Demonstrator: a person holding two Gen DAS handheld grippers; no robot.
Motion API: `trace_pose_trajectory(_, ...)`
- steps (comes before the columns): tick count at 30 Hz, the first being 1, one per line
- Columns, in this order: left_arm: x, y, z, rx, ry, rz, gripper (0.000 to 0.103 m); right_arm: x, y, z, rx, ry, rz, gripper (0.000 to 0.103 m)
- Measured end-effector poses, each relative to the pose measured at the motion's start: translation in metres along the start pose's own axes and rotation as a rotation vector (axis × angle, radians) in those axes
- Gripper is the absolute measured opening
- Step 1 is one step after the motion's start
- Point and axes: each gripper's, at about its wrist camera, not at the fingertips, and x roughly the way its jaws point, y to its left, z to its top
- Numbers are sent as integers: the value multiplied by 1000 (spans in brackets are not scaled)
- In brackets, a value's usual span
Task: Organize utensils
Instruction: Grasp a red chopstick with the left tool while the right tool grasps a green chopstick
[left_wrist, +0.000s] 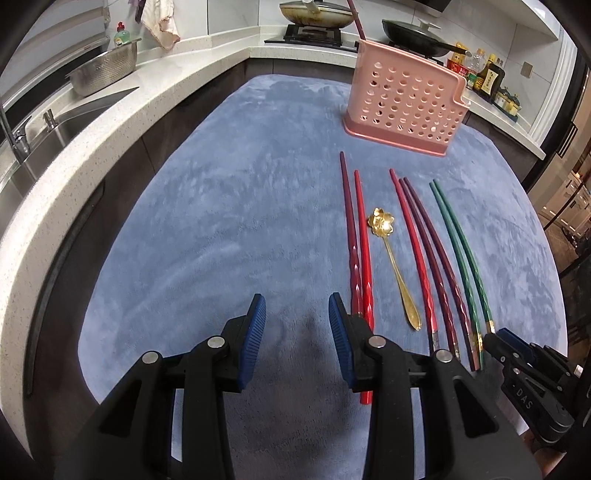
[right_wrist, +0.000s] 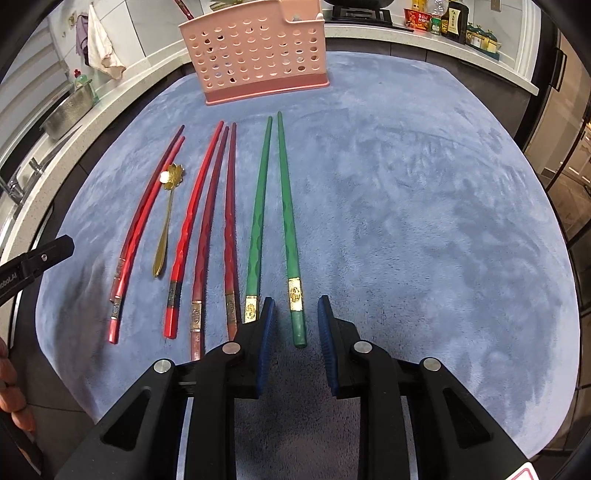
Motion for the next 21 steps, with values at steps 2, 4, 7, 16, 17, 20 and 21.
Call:
trace_pose_trajectory(2,1,0,-1,-1,7,-3,34,2,-1,0,3,0,-2,17)
trace_pose_trajectory(4,3,-1,-2,-1,13,-6,37,2,-1,0,2,-2,-5,14)
trace_pose_trajectory(7,5,-5,-5,4,17,-9,41,2,-3,-1,11,-3,-1,8)
trace_pose_trajectory(16,17,-17,-14,29,46,-21,43,-2,-8,-6,38,-8,10,7)
trace_pose_trajectory(17,19,-18,-15,31,50,-23,43,-2,-8,-6,42,-6,13,7)
trace_pose_trajectory(20,23,-20,-16,34,60,-28,43,-2,-11,-7,55,-2,25,7)
trace_pose_trajectory(21,24,-21,-17,34,63,-30,43,-2,-11,-7,58,-2,26,8)
